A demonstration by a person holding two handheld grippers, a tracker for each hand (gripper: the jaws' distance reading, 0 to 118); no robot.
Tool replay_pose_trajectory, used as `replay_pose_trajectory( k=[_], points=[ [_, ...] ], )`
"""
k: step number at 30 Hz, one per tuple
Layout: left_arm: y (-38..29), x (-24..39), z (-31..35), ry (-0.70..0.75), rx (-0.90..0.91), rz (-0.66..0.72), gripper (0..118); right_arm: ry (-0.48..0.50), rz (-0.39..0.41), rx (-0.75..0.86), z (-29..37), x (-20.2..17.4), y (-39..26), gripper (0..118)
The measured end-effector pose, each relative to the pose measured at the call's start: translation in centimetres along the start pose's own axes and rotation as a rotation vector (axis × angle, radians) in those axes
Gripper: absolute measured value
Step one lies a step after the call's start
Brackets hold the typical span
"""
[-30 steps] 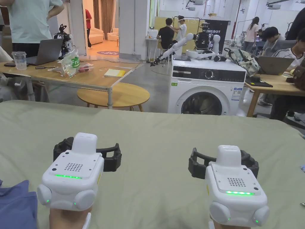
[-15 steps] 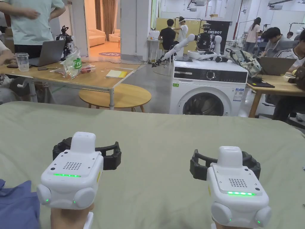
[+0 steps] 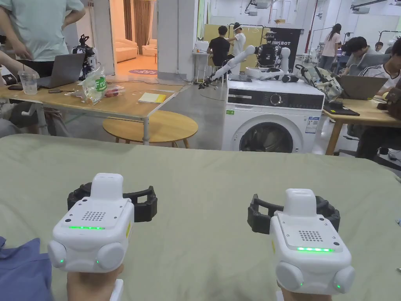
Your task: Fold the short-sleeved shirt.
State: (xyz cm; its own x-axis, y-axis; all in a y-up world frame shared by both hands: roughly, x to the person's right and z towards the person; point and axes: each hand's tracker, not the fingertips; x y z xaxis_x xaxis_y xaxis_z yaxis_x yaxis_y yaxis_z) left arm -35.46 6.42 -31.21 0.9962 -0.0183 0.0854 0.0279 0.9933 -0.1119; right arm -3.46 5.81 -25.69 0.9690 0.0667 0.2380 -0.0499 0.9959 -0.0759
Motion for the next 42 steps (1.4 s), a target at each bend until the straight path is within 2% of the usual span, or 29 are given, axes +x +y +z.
replay_pose_trajectory(
  k=[11, 25, 31, 32, 35, 36, 37, 38, 39, 40, 41, 42],
  points=[
    [0.2, 0.6, 0.3, -0.007, 0.017, -0.048, 118, -0.001, -0.006, -0.014, 0.0, 0.0, -0.1, 118],
    [0.1, 0.4, 0.6, 0.028, 0.035, -0.017, 118, -0.02, -0.024, -0.005, 0.3, 0.3, 0.2, 118],
    [0.2, 0.5, 0.7, 0.026, 0.035, -0.013, 118, -0.027, -0.008, 0.002, 0.5, -0.1, 0.2, 117],
    [0.1, 0.5, 0.8, 0.026, 0.038, -0.017, 118, -0.025, -0.005, 0.006, 0.6, -0.2, 0.2, 113],
    [0.1, 0.6, 1.0, 0.035, 0.05, -0.031, 118, -0.03, 0.007, 0.012, 0.9, -0.4, 0.3, 90],
    [0.1, 0.6, 1.2, 0.03, 0.059, -0.033, 117, -0.025, 0.01, 0.013, 0.9, -0.4, 0.4, 78],
    [0.1, 0.6, 1.4, 0.026, 0.069, -0.034, 114, -0.024, 0.012, 0.015, 1.0, -0.5, 0.4, 66],
    [0.1, 0.6, 1.7, 0.011, 0.089, -0.035, 102, -0.026, 0.015, 0.017, 0.9, -0.6, 0.4, 52],
    [0.1, 0.7, 1.9, 0.014, 0.105, -0.044, 61, -0.028, 0.017, 0.021, 0.9, -0.7, 0.4, 32],
    [0.2, 0.8, 1.9, 0.035, 0.104, -0.062, 24, -0.033, 0.02, 0.023, 1.0, -0.8, 0.5, 18],
    [0.4, 0.9, 1.6, 0.06, 0.066, -0.08, 4, -0.038, 0.02, 0.025, 1.0, -0.9, 0.5, 8],
    [0.5, 0.7, 1.4, 0.061, 0.047, -0.071, 3, -0.039, 0.018, 0.026, 1.0, -1.1, 0.6, 0]
  ],
)
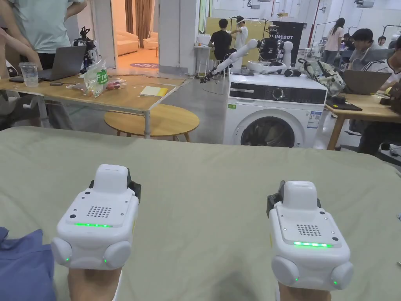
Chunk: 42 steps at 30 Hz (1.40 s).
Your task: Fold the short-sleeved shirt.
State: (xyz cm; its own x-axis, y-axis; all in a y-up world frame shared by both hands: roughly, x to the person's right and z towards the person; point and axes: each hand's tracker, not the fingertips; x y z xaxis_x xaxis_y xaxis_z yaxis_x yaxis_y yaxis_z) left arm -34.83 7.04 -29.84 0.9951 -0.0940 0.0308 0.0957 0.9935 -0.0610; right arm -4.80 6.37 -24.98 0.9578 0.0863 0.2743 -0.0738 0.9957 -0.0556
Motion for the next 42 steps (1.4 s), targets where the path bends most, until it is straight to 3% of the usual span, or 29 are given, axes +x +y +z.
replay_pose_trajectory(
  k=[2, 4, 8, 13, 22, 30, 31, 32, 34, 35, 42],
  points=[
    [-0.2, -0.5, 0.0, -0.06, -0.003, 0.062, 0, 0.006, -0.009, -0.002, 0.2, -0.2, 0.2, 0],
    [-0.3, -0.6, 0.2, 0.021, -0.006, 0.018, 0, 0.022, -0.02, -0.004, 0.3, -0.5, 0.4, 0],
    [-0.4, -2.2, 0.7, 0.009, -0.028, 0.038, 0, 0.057, -0.033, -0.005, 0.5, -2.0, 0.9, 0],
    [-0.2, -7.0, 1.8, 0.088, -0.107, 0.033, 0, 0.152, -0.047, -0.021, 0.5, -6.0, 1.5, 0],
    [-1.2, -21.7, 5.5, 0.28, -0.384, 0.15, 0, 0.399, -0.05, -0.053, 1.6, -17.0, 1.8, 0],
    [-5.2, -30.3, 5.7, 0.228, -0.764, 0.277, 0, 0.502, -0.001, -0.075, 3.0, -22.1, -0.3, 0],
    [-5.7, -30.8, 5.3, 0.217, -0.792, 0.287, 4, 0.506, 0.003, -0.08, 3.0, -22.3, -0.5, 0],
    [-6.2, -31.3, 4.9, 0.204, -0.819, 0.298, 16, 0.512, 0.006, -0.086, 3.0, -22.4, -0.7, 0],
    [-7.3, -31.7, 4.1, 0.146, -0.881, 0.342, 71, 0.514, 0.011, -0.093, 3.0, -22.5, -1.0, 0],
    [-7.8, -31.9, 3.6, 0.126, -0.9, 0.368, 84, 0.513, 0.016, -0.096, 3.0, -22.4, -1.2, 0],
    [-11.3, -30.3, 0.7, 0.076, -0.97, 0.421, 86, 0.484, 0.039, -0.125, 1.8, -21.1, -2.0, 0]
  ],
)
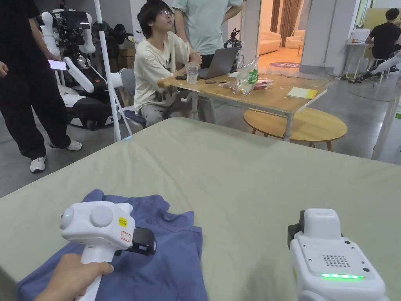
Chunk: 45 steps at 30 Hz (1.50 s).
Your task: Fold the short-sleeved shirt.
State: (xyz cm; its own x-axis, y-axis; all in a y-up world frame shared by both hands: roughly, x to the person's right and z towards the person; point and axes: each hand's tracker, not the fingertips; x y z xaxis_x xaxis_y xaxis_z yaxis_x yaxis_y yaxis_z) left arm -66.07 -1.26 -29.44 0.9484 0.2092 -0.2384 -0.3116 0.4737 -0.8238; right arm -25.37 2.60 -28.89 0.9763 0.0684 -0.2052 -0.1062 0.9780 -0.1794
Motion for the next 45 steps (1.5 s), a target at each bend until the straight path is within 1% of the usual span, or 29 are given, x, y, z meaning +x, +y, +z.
replay_pose_trajectory(
  k=[2, 4, 5, 6, 8, 11, 12, 14, 15, 20, 22, 24, 25, 26, 28, 30, 31, 32, 34, 36, 41, 45],
  points=[
    [0.0, 0.6, -2.6, 0.019, -0.071, -0.019, 86, -0.01, -0.004, -0.01, -0.2, 0.5, -0.2, 0],
    [-1.2, 1.5, -4.8, 0.087, -0.136, -0.085, 86, -0.019, -0.003, -0.02, -0.3, 0.9, -0.5, 0],
    [-1.5, 2.2, -4.9, 0.128, -0.102, -0.151, 87, -0.024, -0.004, -0.025, -0.3, 1.1, -0.6, 0],
    [-1.6, 3.1, -4.3, 0.159, -0.041, -0.179, 88, -0.026, -0.005, -0.029, -0.3, 1.3, -0.6, 0],
    [-2.3, 3.9, -4.0, 0.175, -0.025, -0.219, 85, -0.034, -0.008, -0.029, -0.2, 1.6, -0.9, 0],
    [-2.6, 3.8, -3.3, 0.128, -0.015, -0.208, 58, -0.039, -0.008, -0.036, -0.2, 1.9, -1.1, 0],
    [-2.6, 3.9, -3.0, 0.116, -0.01, -0.202, 44, -0.04, -0.007, -0.041, -0.3, 2.0, -1.1, 0],
    [-2.6, 3.7, -2.8, 0.106, 0.003, -0.198, 10, -0.041, -0.009, -0.047, -0.3, 2.1, -1.2, 0],
    [-2.5, 3.2, -2.6, 0.096, 0.012, -0.191, 0, -0.042, -0.011, -0.049, -0.3, 2.1, -1.2, 0],
    [-3.0, 1.9, -1.8, 0.018, 0.075, -0.129, 0, -0.046, -0.009, -0.048, 0.2, 2.5, -1.3, 0],
    [-3.1, 2.1, -0.7, 0.017, 0.132, -0.158, 0, -0.047, -0.006, -0.047, 0.3, 2.7, -1.2, 0],
    [-2.9, 2.8, 0.7, 0.024, 0.19, -0.215, 0, -0.052, -0.004, -0.043, 0.5, 3.1, -1.1, 0],
    [-2.6, 2.9, 1.5, 0.018, 0.205, -0.206, 0, -0.055, -0.006, -0.04, 0.5, 3.3, -1.0, 0],
    [-2.3, 3.1, 2.4, -0.045, 0.238, -0.185, 0, -0.06, -0.01, -0.038, 0.6, 3.5, -0.9, 0],
    [-1.6, 3.9, 3.9, -0.088, 0.281, -0.15, 0, -0.062, -0.026, -0.037, 0.9, 4.1, -0.7, 0],
    [-0.8, 5.5, 5.5, -0.077, 0.343, -0.202, 0, -0.073, -0.035, -0.029, 1.5, 4.8, -0.5, 0],
    [-0.3, 6.3, 6.3, -0.098, 0.37, -0.218, 0, -0.079, -0.036, -0.022, 1.8, 5.2, -0.4, 0],
    [0.3, 7.1, 7.2, -0.138, 0.392, -0.205, 0, -0.087, -0.037, -0.015, 2.2, 5.6, -0.3, 0],
    [1.5, 9.3, 9.2, -0.195, 0.46, -0.207, 0, -0.101, -0.038, -0.006, 2.9, 6.7, 0.0, 0],
    [2.3, 12.7, 11.4, -0.214, 0.509, -0.252, 0, -0.121, -0.037, 0.005, 3.6, 8.0, 0.4, 0],
    [4.2, 21.4, 14.7, -0.354, 0.57, -0.359, 0, -0.191, -0.059, 0.037, 5.9, 11.9, 1.4, 0],
    [4.6, 29.9, 16.3, -0.492, 0.584, -0.443, 0, -0.265, -0.05, 0.056, 8.3, 15.6, 1.8, 0]
  ],
)
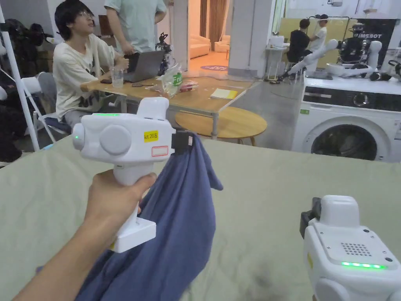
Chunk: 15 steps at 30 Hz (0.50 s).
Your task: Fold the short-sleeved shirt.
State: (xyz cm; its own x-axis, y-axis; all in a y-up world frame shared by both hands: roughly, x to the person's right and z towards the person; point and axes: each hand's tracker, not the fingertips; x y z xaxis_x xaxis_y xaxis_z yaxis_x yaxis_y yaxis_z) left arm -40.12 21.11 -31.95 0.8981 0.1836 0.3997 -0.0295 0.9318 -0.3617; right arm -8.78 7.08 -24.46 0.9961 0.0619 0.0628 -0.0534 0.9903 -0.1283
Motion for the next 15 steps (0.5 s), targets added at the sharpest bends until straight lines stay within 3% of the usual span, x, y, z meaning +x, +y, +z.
replay_pose_trajectory(
  k=[8, 15],
  points=[
    [1.4, 16.4, -8.7, -0.329, -0.024, -0.076, 0, -0.222, 0.015, 0.046, 4.4, 10.5, 0.6, 0],
    [-7.0, 26.8, -14.3, -0.534, -0.231, -0.151, 0, -0.407, -0.004, 0.017, 8.3, 18.7, -0.9, 0]
  ],
)
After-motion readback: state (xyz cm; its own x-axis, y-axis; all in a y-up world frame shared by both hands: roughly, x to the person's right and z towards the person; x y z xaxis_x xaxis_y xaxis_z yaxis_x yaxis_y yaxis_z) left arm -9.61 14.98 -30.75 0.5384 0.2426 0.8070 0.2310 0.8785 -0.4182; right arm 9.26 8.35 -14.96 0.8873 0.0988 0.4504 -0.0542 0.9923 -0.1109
